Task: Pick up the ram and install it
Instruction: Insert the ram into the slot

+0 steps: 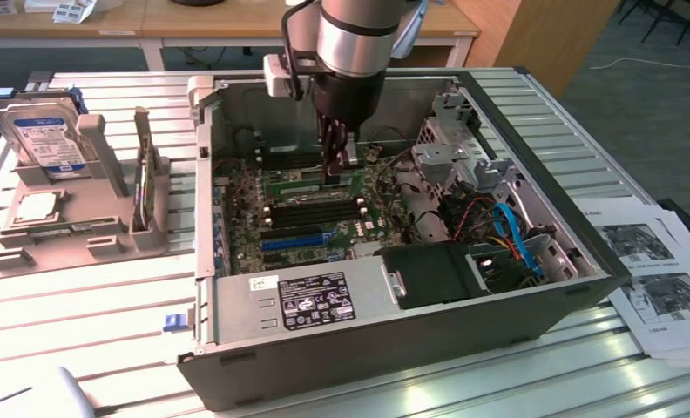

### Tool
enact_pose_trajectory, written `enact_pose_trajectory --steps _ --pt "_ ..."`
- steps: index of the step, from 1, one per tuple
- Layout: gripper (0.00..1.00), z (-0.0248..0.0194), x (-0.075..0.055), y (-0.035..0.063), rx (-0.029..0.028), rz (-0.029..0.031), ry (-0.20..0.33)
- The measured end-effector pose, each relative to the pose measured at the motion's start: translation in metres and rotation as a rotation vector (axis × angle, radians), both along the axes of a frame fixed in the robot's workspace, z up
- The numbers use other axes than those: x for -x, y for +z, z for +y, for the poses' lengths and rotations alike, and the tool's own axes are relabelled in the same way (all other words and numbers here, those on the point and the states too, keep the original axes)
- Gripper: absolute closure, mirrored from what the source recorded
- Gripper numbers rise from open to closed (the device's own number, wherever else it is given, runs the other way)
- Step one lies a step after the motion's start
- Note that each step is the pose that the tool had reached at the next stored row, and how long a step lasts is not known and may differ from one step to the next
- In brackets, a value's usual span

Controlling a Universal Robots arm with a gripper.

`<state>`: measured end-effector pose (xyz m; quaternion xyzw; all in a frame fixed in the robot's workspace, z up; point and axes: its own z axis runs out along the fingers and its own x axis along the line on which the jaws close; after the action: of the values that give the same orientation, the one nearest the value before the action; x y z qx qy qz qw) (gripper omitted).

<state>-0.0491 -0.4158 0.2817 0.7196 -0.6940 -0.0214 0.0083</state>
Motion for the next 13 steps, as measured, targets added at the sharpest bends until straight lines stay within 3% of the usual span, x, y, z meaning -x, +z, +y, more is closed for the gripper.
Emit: enact_pose_trajectory --steps 13 --pt "0.88 0.0000 0.000 -0.0148 0.0000 -0.0001 0.000"
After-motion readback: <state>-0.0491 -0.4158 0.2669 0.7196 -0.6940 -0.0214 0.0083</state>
